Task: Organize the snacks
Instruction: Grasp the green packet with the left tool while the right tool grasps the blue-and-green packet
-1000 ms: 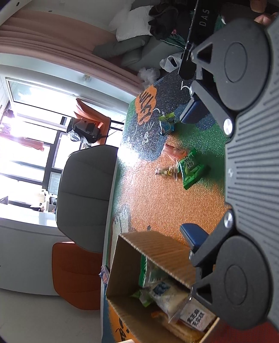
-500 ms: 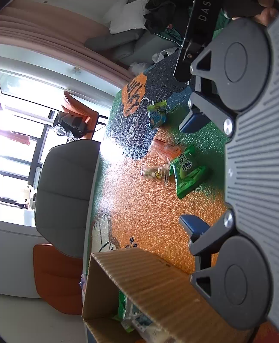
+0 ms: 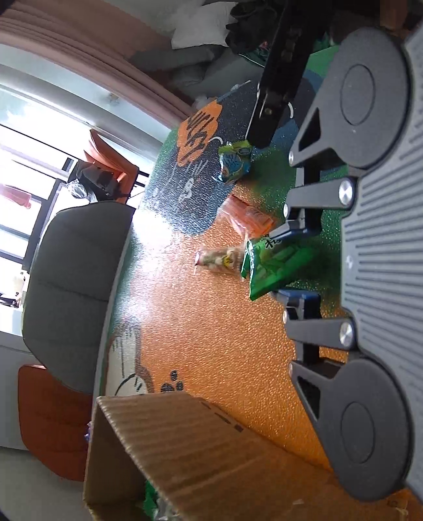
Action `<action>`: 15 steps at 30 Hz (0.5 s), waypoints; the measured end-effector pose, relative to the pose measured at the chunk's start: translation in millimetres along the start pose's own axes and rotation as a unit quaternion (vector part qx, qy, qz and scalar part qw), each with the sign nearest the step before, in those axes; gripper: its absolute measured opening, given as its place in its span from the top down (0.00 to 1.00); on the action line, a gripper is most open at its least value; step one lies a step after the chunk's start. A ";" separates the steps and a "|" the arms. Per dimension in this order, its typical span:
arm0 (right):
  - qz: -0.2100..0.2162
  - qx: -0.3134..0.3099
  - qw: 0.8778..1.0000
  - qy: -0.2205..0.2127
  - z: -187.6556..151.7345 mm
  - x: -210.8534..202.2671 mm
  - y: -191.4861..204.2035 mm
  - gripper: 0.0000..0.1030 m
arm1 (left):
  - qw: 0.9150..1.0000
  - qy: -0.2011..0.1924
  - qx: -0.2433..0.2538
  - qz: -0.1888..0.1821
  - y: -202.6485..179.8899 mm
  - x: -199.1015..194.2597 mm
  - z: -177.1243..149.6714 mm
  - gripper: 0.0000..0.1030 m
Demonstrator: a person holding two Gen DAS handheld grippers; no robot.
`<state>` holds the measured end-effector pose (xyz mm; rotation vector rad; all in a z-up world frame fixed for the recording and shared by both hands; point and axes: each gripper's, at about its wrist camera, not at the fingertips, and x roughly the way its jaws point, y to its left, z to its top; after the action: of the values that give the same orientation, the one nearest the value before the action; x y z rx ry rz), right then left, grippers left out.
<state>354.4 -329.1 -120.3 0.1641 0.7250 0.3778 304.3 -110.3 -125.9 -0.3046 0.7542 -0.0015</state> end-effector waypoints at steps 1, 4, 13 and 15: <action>-0.002 -0.001 1.000 0.001 0.9 2.9 0.3 0.20 | 1.000 -0.004 0.002 0.002 0.4 -2.8 1.2 0.73; -0.003 -0.002 1.000 0.005 4.6 12.1 0.2 0.20 | 1.000 -0.014 0.001 0.005 3.9 -9.5 6.5 0.73; -0.018 -0.014 1.000 0.007 16.4 35.3 8.2 0.22 | 0.999 -0.030 0.006 0.020 11.8 -9.3 18.4 0.73; -0.025 -0.020 0.999 0.010 19.2 42.0 10.7 0.25 | 0.999 -0.030 0.004 0.021 14.0 -6.1 20.5 0.73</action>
<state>393.0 -303.1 -128.9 0.1053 0.7387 0.3467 312.2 -90.7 -111.5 -0.2802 0.7009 0.0449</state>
